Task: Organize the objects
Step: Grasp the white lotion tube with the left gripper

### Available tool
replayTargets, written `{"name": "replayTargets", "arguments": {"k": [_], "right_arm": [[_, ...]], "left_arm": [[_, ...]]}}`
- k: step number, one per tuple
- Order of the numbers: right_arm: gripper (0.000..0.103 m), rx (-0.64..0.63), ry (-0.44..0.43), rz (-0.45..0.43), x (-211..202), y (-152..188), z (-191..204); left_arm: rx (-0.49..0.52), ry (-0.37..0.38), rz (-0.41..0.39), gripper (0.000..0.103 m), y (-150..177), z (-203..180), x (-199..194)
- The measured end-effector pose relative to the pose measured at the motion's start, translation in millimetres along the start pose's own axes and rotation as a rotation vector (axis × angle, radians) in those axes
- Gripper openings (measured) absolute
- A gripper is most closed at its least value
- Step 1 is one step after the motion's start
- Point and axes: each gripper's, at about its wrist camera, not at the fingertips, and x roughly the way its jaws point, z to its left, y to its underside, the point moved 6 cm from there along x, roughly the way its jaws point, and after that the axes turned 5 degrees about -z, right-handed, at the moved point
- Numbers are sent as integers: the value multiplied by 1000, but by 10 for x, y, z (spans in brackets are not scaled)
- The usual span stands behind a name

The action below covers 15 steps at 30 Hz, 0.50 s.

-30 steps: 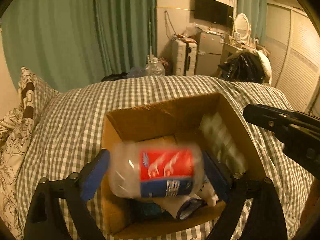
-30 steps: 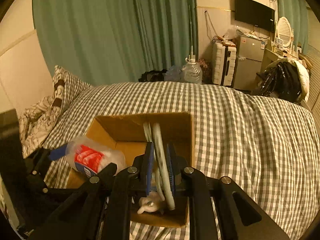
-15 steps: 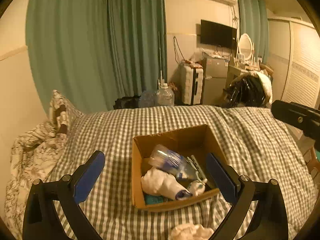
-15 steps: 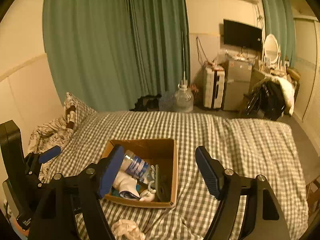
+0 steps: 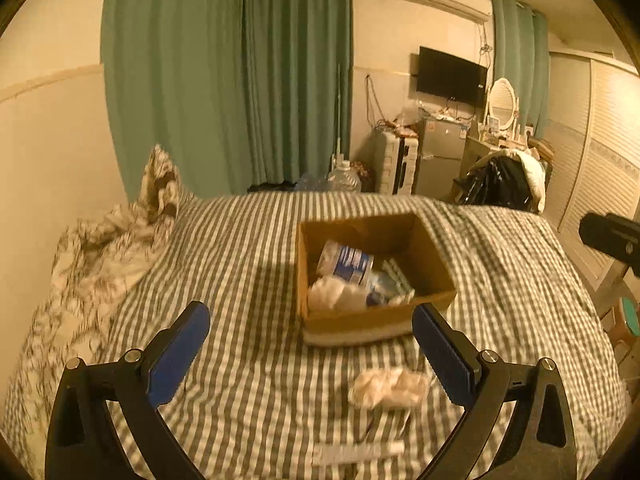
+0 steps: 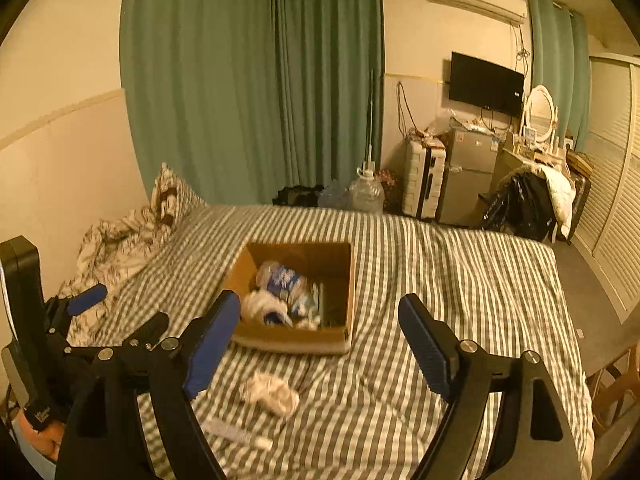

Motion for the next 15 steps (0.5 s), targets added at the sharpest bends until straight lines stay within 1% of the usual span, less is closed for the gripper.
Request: {"name": "replayTargets", "arguments": {"k": [5,10,13,15], "right_arm": [[83,15,25,120,261,639,8],[83,-2,60,210,652,1201,-20],[83,22,41,263,840,1456,-5],[83,35,32,285,931,1571,21]], "left_arm": [[35,-8,53,103,531,13,154],[74,-11,159,103,1189,-19,498],[106,7,232,103,1557,-127,655],[158,9,271,103,1789,-232,728]]}}
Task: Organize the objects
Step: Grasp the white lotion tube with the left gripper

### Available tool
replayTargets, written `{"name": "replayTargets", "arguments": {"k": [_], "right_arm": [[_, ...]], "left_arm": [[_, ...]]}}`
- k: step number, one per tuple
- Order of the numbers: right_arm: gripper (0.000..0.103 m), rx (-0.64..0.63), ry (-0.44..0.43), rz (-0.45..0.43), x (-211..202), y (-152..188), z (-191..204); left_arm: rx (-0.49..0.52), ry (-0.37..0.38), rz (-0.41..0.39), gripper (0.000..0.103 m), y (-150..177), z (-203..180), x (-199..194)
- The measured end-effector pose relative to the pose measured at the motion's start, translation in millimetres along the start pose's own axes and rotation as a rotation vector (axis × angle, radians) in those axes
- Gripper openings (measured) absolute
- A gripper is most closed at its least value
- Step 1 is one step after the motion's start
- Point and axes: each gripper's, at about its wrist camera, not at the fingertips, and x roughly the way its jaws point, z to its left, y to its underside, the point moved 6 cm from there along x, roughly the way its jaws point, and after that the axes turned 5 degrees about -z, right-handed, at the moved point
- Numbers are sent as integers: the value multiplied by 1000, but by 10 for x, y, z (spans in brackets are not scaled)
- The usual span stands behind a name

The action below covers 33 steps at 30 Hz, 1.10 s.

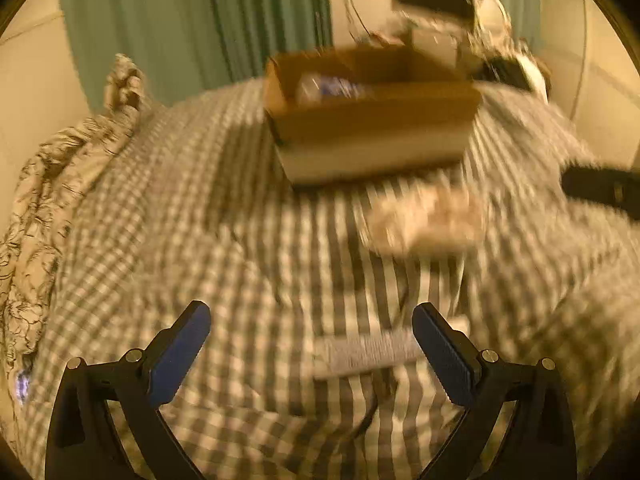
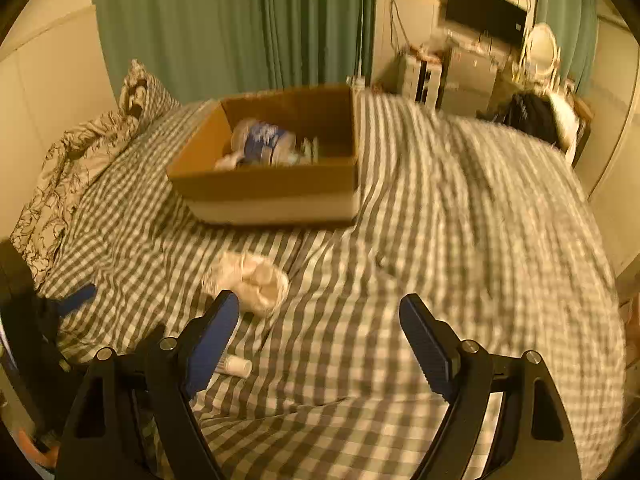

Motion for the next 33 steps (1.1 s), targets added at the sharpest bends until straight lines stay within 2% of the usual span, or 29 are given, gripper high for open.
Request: {"name": "replayTargets", "arguments": {"k": [5,7,11,15,18,20,21,22,23,26,30,33], "right_arm": [[83,29,-16,76,307,212,11],[83,48,-25,98,380,256,6],[83,75,-38,112,433,296,-26],[83,90,-55,130,495,334,-16],[82,108,-54,144,544,350,-40],[82,123,-59,149,558,357,-68],[82,130,-61,152,564,362,-80],[82,133,-62,153,567,365,-84],[82,137,-63,153,565,368,-90],[82,133,-56,151,560,364,-88],[82,124,-42,150,560,362,-79],[82,114,-28,150,569,355,-64]], "left_arm": [[148,-25,103,103,283,-280,235],[183,4,120,102,317,-388,307],[165,51,122,101,273,-452,387],[107,153,152,94,219,-480,537],[72,229,169,72,192,-504,594],[57,266,167,48,173,-507,584],[54,283,166,40,169,-506,570],[52,308,166,24,171,-519,540],[52,323,162,17,169,-516,517],[66,300,139,8,148,-474,410],[45,279,104,6,117,-333,204],[-9,278,99,6,100,-145,71]]}}
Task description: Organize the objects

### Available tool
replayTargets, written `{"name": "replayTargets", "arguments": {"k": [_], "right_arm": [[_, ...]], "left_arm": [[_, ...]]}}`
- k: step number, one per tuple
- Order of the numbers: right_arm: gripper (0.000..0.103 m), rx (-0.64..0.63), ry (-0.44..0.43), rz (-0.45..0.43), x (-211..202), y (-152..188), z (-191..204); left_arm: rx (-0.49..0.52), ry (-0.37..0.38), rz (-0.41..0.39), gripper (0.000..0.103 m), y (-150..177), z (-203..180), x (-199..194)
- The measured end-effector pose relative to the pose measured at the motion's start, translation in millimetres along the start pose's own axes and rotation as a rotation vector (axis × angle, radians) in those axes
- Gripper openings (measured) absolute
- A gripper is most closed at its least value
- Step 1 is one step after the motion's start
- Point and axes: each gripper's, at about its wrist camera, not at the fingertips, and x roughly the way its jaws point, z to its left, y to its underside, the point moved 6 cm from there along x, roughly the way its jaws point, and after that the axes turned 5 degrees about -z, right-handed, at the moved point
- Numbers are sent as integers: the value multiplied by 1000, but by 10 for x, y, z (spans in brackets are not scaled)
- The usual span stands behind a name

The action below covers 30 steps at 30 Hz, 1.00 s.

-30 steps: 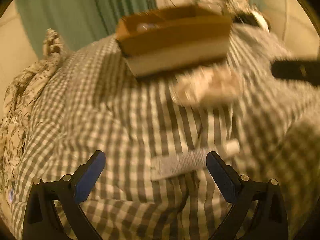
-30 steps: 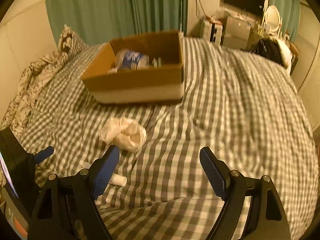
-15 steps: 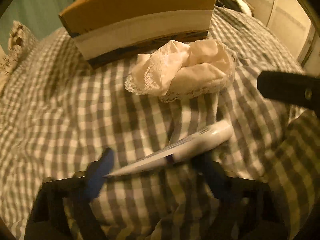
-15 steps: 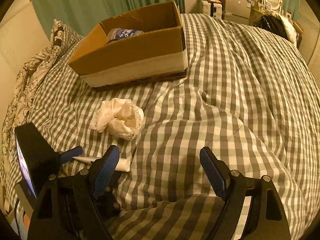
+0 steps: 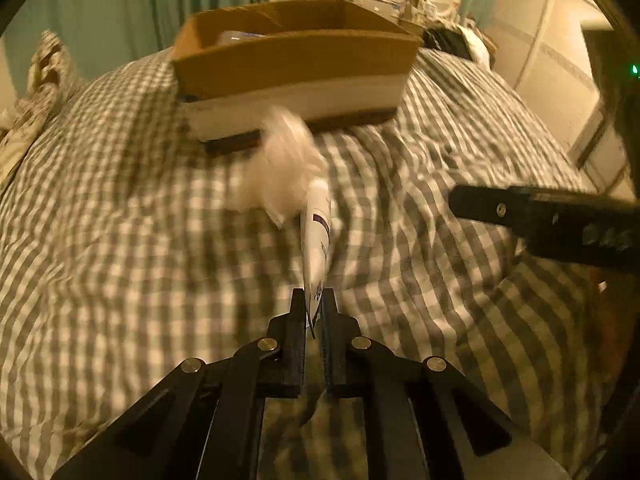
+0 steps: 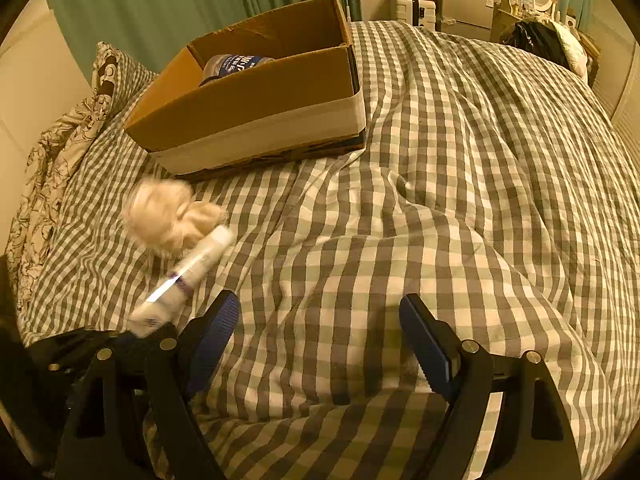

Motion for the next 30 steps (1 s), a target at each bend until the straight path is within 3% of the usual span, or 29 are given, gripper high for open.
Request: {"name": "replayTargets", "arguments": {"k": [9,22,25,27,30], "right_arm": [[82,-87,-39,-12,65,-43,290],[82,-273,-122,25,576,-136,1098],[82,-290,-128,35,622,-92,1160],[82,-283,-111,45,646,-65,1115],[82,-234,-111,54,610,-51,990]], "left_arm": [[-125,-82,-26,6,-141,571,-138],[-239,-50,-8,6,-96,912,-2],[-233,9,55,6,-38,869,133],[-206,13,118,7,-8,821,260],[-156,3,149,9,-43,751,346]]}}
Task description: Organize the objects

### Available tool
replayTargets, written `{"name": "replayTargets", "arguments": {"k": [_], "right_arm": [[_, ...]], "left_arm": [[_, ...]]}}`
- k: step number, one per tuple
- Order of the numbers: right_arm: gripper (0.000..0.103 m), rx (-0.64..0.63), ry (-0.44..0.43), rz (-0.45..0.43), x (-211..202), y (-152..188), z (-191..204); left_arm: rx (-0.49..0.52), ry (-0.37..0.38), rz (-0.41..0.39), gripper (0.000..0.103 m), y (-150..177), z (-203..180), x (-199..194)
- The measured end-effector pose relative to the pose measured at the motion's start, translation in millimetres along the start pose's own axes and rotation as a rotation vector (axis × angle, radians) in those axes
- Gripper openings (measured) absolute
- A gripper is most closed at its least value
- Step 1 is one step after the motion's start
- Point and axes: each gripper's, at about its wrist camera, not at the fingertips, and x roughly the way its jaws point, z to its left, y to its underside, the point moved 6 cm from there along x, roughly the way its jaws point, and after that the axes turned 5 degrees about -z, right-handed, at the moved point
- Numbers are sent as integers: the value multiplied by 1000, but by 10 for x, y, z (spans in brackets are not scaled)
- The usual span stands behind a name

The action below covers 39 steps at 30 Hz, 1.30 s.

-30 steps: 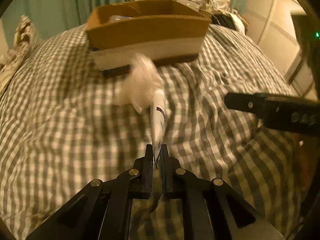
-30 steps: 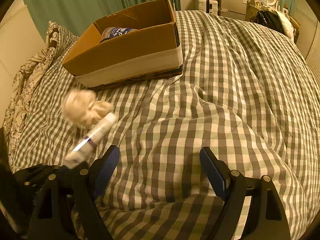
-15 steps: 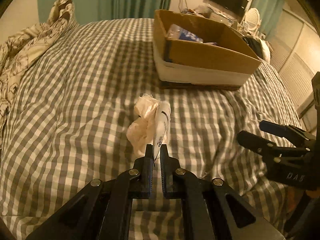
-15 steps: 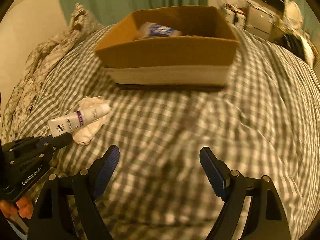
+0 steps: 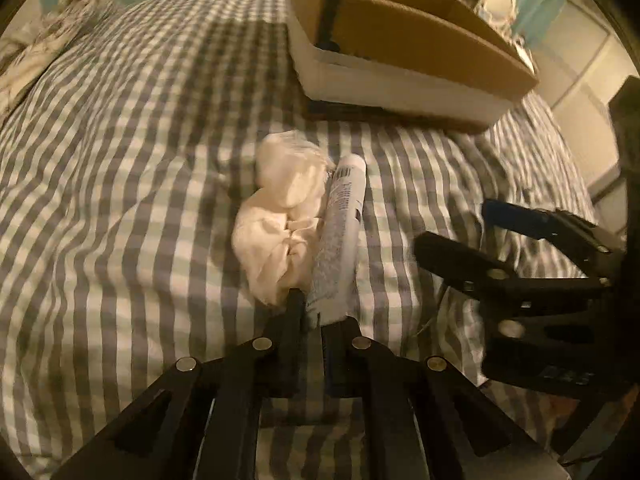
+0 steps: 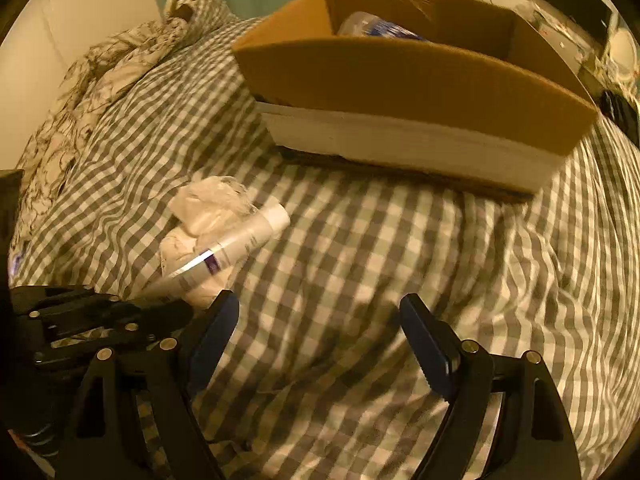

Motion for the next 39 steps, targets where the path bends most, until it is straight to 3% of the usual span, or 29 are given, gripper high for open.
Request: {"name": "replayTargets", "arguments": {"k": [3,5,7,8,14,17,19,21,22,24,25,26,30,33,39], "right_arm": [[82,38,25,-2,-86,38,-155],[82,84,22,-13,-151,44,-261],[82,116,16,-22,-184,30,-332],[82,121,20,-25,-191,26,-348],[83,80,39,-17,-173,41,-274],[82,64,48,-14,-156,54,-250],[82,59,51,-13,-151,61,-253],[82,57,55,-13,-150,61,-256],[82,57,57,-13,-146,60,-257],[82,54,62,-13,-138,60,-256],[82,52,65,-11,-131,61,-253],[82,48,69,-9,-119,61,-246],[82,31,63,-3,-87,57,-163],[82,27,45,5,-53,35,-69],[82,13,-36,42,158,-65,286]], "left_arm": [[22,-6,-5,20,-53,-42,-1],[26,-6,-18,42,-79,-55,-27],[24,-7,-41,57,-88,-61,-90],[24,-6,-51,58,-77,-63,-121],[-51,8,-117,58,-73,61,-365],[-93,-44,-138,58,-176,201,-345],[-77,-96,-139,58,-276,242,-222],[-64,-101,-111,58,-344,241,-56],[-66,-80,-101,55,-337,228,-12],[-53,-20,-97,40,-330,136,61],[-32,-12,-93,23,-318,95,85],[-2,-13,-87,15,-294,54,107],[-11,-11,-143,12,-285,63,-101],[-24,-106,-207,12,-276,202,-335],[-92,-186,-212,12,-234,485,-467]]}}
